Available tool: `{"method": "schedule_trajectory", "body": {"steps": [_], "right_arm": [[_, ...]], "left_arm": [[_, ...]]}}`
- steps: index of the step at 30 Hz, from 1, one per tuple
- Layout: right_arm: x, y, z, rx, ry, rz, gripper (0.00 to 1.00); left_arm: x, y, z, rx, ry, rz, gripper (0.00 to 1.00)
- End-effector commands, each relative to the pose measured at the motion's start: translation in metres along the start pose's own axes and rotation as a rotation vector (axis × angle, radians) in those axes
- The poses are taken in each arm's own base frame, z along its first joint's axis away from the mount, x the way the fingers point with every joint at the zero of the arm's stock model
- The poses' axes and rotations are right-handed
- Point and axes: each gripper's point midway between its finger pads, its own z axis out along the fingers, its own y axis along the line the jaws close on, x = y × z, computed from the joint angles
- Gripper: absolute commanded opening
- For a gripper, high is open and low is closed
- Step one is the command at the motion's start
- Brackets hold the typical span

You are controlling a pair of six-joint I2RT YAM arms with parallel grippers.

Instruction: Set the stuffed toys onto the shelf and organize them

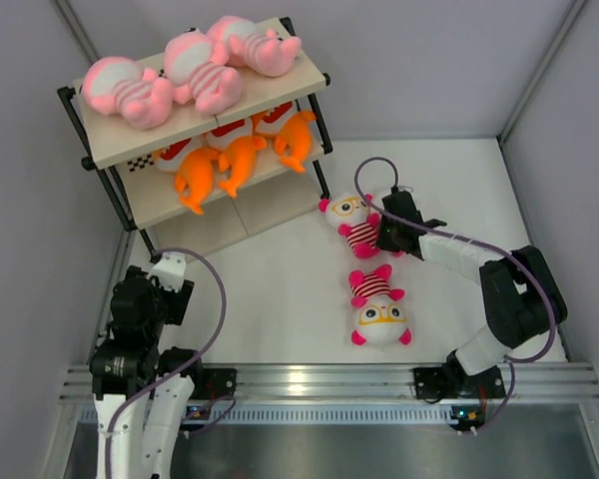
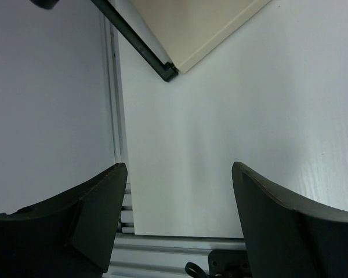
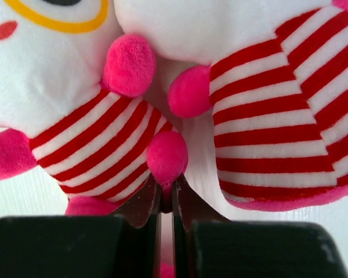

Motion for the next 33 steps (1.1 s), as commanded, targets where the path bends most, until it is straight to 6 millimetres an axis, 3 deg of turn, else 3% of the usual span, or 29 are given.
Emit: {"method": "schedule_trajectory", "body": {"steps": [1,3,6,9,12,14,18,20,24,28,33], "right_arm": [[-0.044,0.006,-0.007,0.009,-0.125,-0.01,0.0],[-0.054,0.007,-0.021,0.031,-0.156,-0.067,0.0],[-0.07,0.022,-0.061,0.06,-0.249,-0.178,0.0],[-0.07,0.058,-0.089,-0.015,-0.315,-0.183,0.0],[-0.062,0.098,-0.097,-0.153,-0.349,-0.082,0.0],[-0.058,0.115,-0.092,-0.214,-0.344,0.021,0.0],[-0.071,0.16,-0.087,-0.36,-0.393,0.134,0.0],[-0.082,0.179,-0.094,-0.399,-0.438,0.164,0.0],[-0.083,0.202,-0.073,-0.382,-0.425,0.183,0.0],[-0.091,0.223,-0.027,-0.372,-0.44,0.249,0.0],[-0.115,0.238,0.013,-0.385,-0.469,0.362,0.0]], "left_arm": [[0.005,-0.001,0.001,-0.026,-0.024,-0.053,0.79],[0.011,0.008,0.0,-0.087,-0.008,-0.087,0.8],[0.014,0.016,0.0,-0.144,-0.005,-0.116,0.8],[0.017,0.024,0.0,-0.192,-0.002,-0.147,0.8],[0.019,0.028,0.0,-0.226,0.001,-0.167,0.81],[0.02,0.029,-0.001,-0.233,0.003,-0.171,0.81],[0.02,0.03,-0.002,-0.235,0.001,-0.176,0.81],[0.02,0.029,-0.001,-0.235,0.001,-0.176,0.81],[0.02,0.03,-0.001,-0.235,0.002,-0.173,0.81],[0.02,0.029,0.0,-0.23,0.005,-0.171,0.82],[0.02,0.028,0.001,-0.223,0.01,-0.168,0.85]]}}
